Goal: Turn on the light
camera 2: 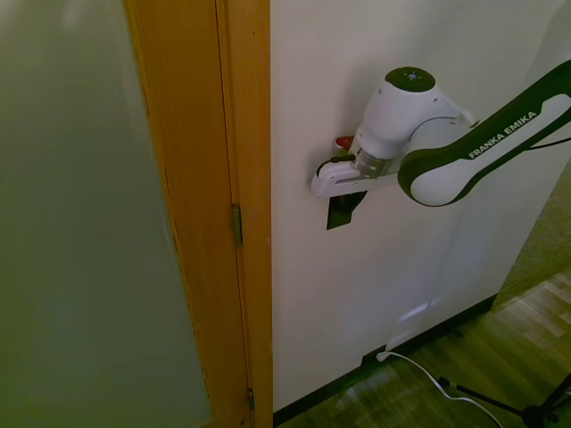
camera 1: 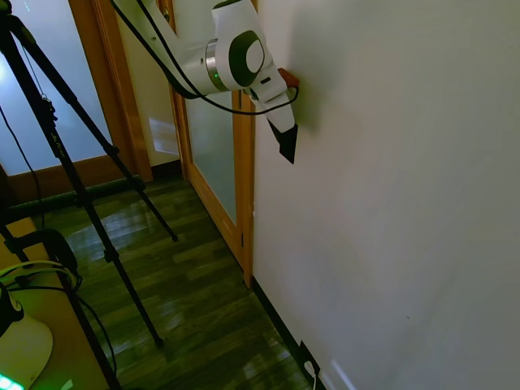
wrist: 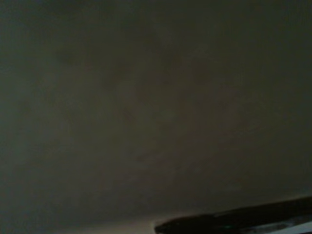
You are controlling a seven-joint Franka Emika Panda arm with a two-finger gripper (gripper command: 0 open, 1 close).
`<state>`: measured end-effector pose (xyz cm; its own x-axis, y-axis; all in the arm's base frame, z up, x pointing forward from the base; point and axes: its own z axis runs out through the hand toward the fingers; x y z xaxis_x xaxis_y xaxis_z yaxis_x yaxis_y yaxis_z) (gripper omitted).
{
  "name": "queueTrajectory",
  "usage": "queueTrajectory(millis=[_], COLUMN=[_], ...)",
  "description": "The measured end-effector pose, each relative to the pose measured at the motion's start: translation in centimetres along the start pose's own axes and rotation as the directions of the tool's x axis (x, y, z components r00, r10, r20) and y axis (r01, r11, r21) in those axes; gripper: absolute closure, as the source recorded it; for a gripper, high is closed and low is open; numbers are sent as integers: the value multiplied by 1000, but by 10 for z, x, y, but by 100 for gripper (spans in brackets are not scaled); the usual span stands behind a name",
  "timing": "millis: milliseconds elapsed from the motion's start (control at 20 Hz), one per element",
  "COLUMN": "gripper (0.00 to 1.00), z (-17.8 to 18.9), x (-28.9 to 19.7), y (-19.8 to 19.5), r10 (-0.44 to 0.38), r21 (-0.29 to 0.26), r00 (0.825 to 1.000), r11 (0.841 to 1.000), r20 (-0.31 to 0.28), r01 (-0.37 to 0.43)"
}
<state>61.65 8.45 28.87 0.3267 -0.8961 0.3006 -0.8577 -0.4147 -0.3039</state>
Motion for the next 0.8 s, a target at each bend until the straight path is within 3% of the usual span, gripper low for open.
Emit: queueTrajectory(millis=[100, 400, 600, 650, 800], gripper=[100, 100, 100, 0, 0], z=[-1, -11, -24, -24, -20], x=[-2, -5, -2, 1, 6], y=[1, 14, 12, 13, 18], r10=[6, 31, 38, 41, 46], r21=[5, 91, 106, 97, 87], r00=[1000, 999, 998, 997, 997], r11=[1000, 995, 994, 995, 995], r20=[-13, -40, -59, -66, -68], r01=[-6, -28, -32, -35, -40])
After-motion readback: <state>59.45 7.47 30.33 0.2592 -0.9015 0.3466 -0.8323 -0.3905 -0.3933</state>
